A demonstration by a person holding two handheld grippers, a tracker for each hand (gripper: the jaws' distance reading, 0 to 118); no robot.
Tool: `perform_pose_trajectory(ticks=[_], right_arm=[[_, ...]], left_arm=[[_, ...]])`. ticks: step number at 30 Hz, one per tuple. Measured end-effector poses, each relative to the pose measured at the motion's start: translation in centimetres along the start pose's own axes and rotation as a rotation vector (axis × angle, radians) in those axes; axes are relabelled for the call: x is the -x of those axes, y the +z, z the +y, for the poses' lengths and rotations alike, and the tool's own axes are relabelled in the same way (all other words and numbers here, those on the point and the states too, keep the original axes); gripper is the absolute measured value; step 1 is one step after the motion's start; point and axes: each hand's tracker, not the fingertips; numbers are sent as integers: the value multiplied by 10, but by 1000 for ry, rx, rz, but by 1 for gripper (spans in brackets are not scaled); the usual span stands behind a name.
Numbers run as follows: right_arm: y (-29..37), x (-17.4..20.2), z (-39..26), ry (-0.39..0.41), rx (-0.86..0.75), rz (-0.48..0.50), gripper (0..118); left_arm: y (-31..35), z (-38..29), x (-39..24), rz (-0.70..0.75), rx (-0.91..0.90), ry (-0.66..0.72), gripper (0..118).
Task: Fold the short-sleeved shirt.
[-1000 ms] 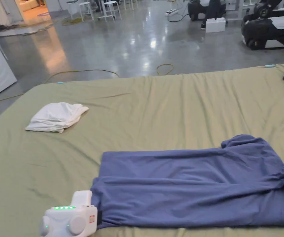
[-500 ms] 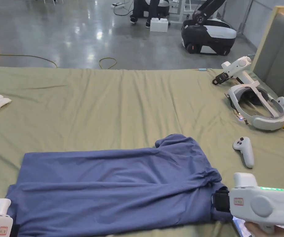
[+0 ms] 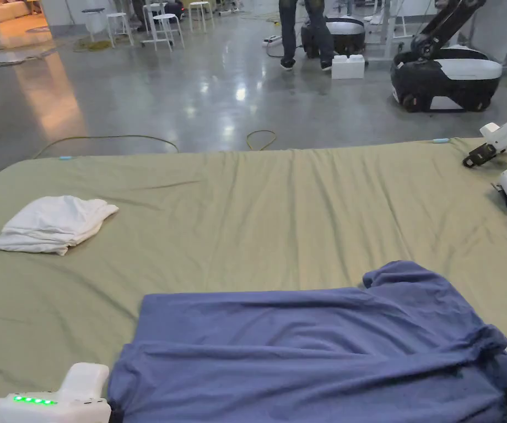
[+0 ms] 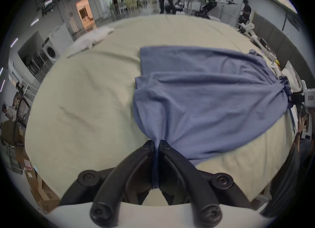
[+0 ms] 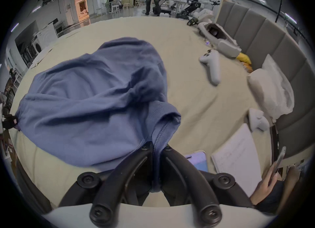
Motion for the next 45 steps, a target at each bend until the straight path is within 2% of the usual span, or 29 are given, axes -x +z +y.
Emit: perform_pose_trajectory(ticks=[3, 13, 14, 15, 16, 17, 18, 21, 23, 25, 29, 33, 36, 37, 39, 40, 41, 42, 43, 44, 45], right_arm=[[23, -8, -21, -51, -9, 45, 7], [74, -8, -132, -57, 12, 94, 7], [72, -6, -136, -52, 26, 97, 9], [71, -5, -140, -46, 37, 106, 21], [70, -4, -142, -43, 30, 95, 49], [70, -5, -144, -41, 25, 72, 62], [72, -7, -145, -46, 25, 68, 64], [90, -15, -144, -150, -66, 138, 64], [107, -16, -141, -243, -178, 187, 64], [130, -16, -134, -292, -316, 242, 64], [201, 5, -113, -210, -599, 272, 64], [264, 24, -99, -95, -825, 254, 65], [300, 33, -98, -22, -957, 284, 65], [309, 35, -99, -11, -991, 315, 65], [323, 40, -99, -12, -1018, 318, 64], [326, 42, -100, 1, -1027, 300, 59], [331, 45, -100, 14, -1041, 282, 50], [335, 47, -101, 20, -1054, 265, 25], [338, 49, -101, 24, -1059, 250, 0], [338, 48, -102, 24, -1082, 243, 0], [340, 46, -100, 30, -1073, 284, 0]], left_arm=[[31, -15, 10, -43, -4, 47, 6], [74, -106, 21, -100, 27, 83, 6], [73, -111, 22, -120, 23, 72, 10], [72, -113, 23, -113, 29, 77, 27], [71, -115, 24, -102, 32, 97, 66], [72, -117, 26, -99, 26, 114, 86], [77, -118, 28, -103, 10, 141, 91], [117, -126, 24, -122, -221, 250, 91], [149, -126, 13, -128, -380, 271, 91], [186, -121, -4, -104, -555, 284, 91], [248, -96, -37, -113, -718, 258, 91], [292, -92, -71, -61, -936, 130, 90], [319, -93, -89, 38, -1066, 31, 89], [326, -95, -93, 65, -1124, 23, 89], [340, -97, -97, 78, -1182, 12, 86], [347, -97, -98, 66, -1178, 12, 81], [351, -97, -96, 56, -1179, 13, 72], [355, -98, -97, 48, -1179, 19, 55], [358, -98, -98, 43, -1181, 26, 21], [359, -98, -98, 42, -1177, 31, 2], [360, -97, -99, 50, -1178, 42, 1]])
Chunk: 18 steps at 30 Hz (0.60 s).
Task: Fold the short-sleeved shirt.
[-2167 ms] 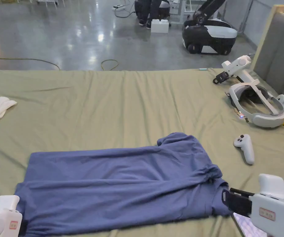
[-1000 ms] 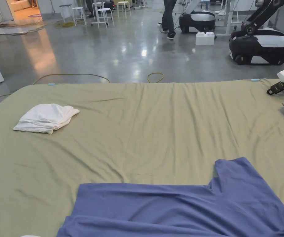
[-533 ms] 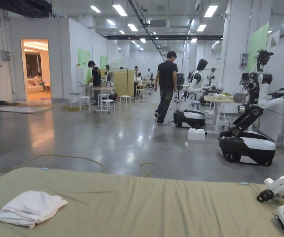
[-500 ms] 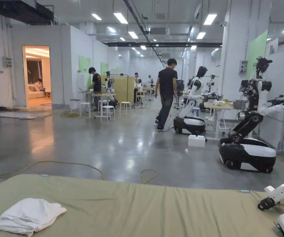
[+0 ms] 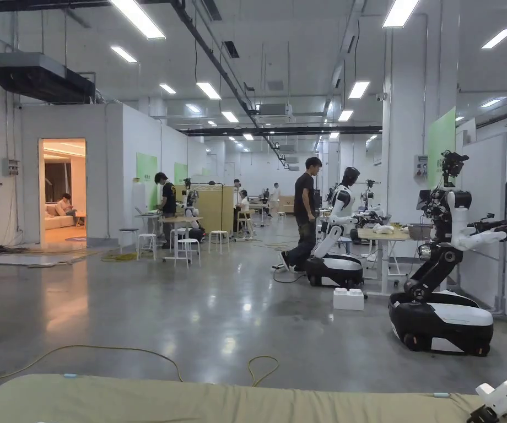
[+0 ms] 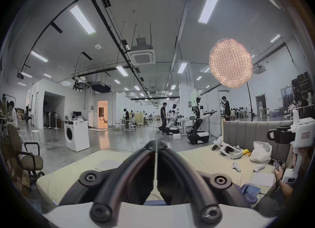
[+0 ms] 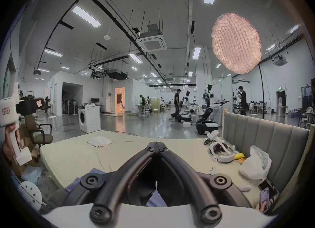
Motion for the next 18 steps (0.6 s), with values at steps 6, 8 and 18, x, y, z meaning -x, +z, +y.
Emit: perform_pose_trajectory(ticks=[6, 8, 18], right_arm=[[-14, 8, 4, 11, 7, -19, 0], [-17, 6, 2, 3, 6, -11, 0], [-31, 2, -11, 0, 55, -51, 0]], left_arm=[[-3, 0, 2, -53, 51, 24, 0], [-4, -2, 1, -52, 64, 19, 0], [-18, -12, 13, -67, 112, 87, 0]])
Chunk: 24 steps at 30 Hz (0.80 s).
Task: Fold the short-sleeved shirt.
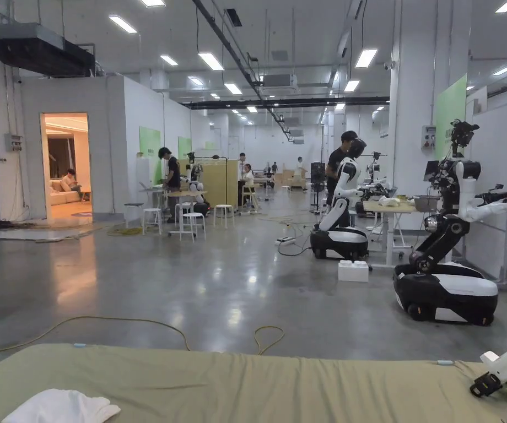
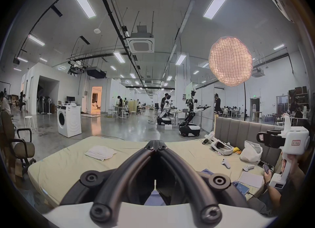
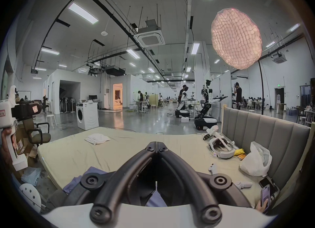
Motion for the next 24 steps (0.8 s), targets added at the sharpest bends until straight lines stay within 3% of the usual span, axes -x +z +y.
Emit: perform_pose_trajectory(ticks=[4, 5, 6, 7, 8, 12, 18, 21, 22, 23, 24], right_arm=[[-7, -2, -8, 5, 26, -5, 0], [-9, -2, -11, -4, 33, -3, 0], [-10, -3, -14, -12, 39, -1, 0], [-11, -4, -17, -24, 50, 4, 0], [-12, -5, -21, -39, 62, 9, 0], [-15, -10, -42, -50, 155, 12, 0], [-20, -24, -70, -74, 316, -58, 0], [-17, -33, -79, -105, 364, -107, 0], [-16, -37, -83, -118, 381, -123, 0], [-16, -40, -87, -135, 404, -133, 0], [-17, -43, -91, -153, 427, -139, 0]], left_arm=[[-22, -7, 10, 42, 60, 29, 0], [-35, -12, 19, 35, 103, 57, 9], [-47, -17, 27, 11, 151, 81, 28], [-63, -25, 38, -28, 219, 116, 58], [-79, -35, 49, -61, 302, 163, 68], [-156, -107, 95, -55, 497, 325, 68], [-296, -219, 139, 84, 858, 333, 67], [-338, -259, 142, 128, 1005, 248, 64], [-345, -270, 141, 132, 1031, 232, 59], [-352, -278, 142, 134, 1040, 249, 45], [-360, -286, 142, 147, 1076, 260, 23]])
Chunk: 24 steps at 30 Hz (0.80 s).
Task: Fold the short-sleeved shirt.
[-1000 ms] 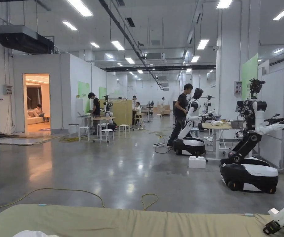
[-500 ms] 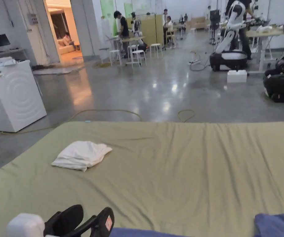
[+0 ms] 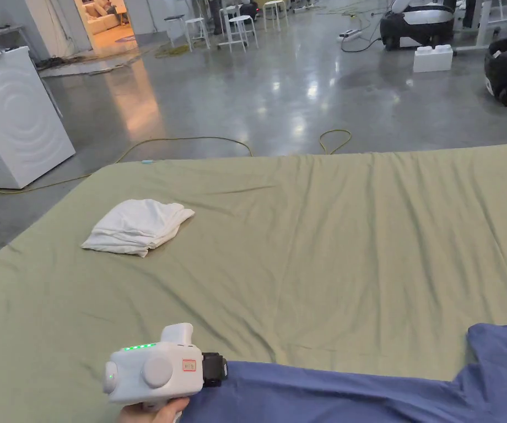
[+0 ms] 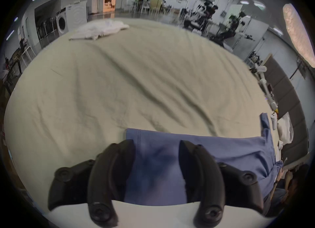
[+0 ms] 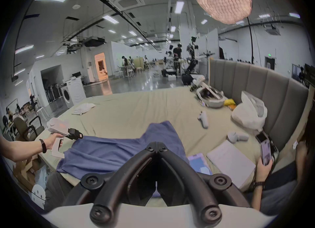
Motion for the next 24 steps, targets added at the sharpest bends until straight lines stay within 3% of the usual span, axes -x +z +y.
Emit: perform_pose_trajectory(ticks=[5, 8, 9, 10, 11, 12, 14, 15, 18, 21, 23, 24], right_arm=[[-15, -12, -11, -14, 64, -13, 0], [-50, -21, -3, -29, 134, 39, 2], [-65, -26, 4, -24, 136, 40, 14], [-86, -31, 12, -24, 164, 52, 50], [-109, -36, 21, -27, 219, 72, 78], [-137, -43, 29, -37, 273, 103, 83], [-197, -57, 42, -63, 384, 160, 82], [-223, -60, 44, -67, 450, 143, 82], [-299, -70, 41, -4, 592, 26, 82], [-353, -76, 22, 109, 719, -112, 80], [-376, -79, 5, 131, 808, -140, 63], [-381, -80, -1, 127, 827, -133, 62]], left_arm=[[-9, -2, -21, 57, 6, -26, 6], [-18, 1, -24, 85, 52, -62, 5], [-19, 5, -23, 83, 67, -55, 5], [-20, 10, -21, 80, 92, -44, 5], [-21, 14, -21, 77, 112, -45, 5], [-22, 18, -20, 74, 134, -54, 5], [-24, 25, -20, 72, 168, -61, 5], [-25, 27, -20, 72, 177, -59, 5], [-26, 31, -22, 93, 184, -70, 5], [-26, 32, -22, 83, 211, -69, 5], [-27, 32, -25, 93, 214, -68, 5], [-28, 32, -28, 90, 236, -73, 5]])
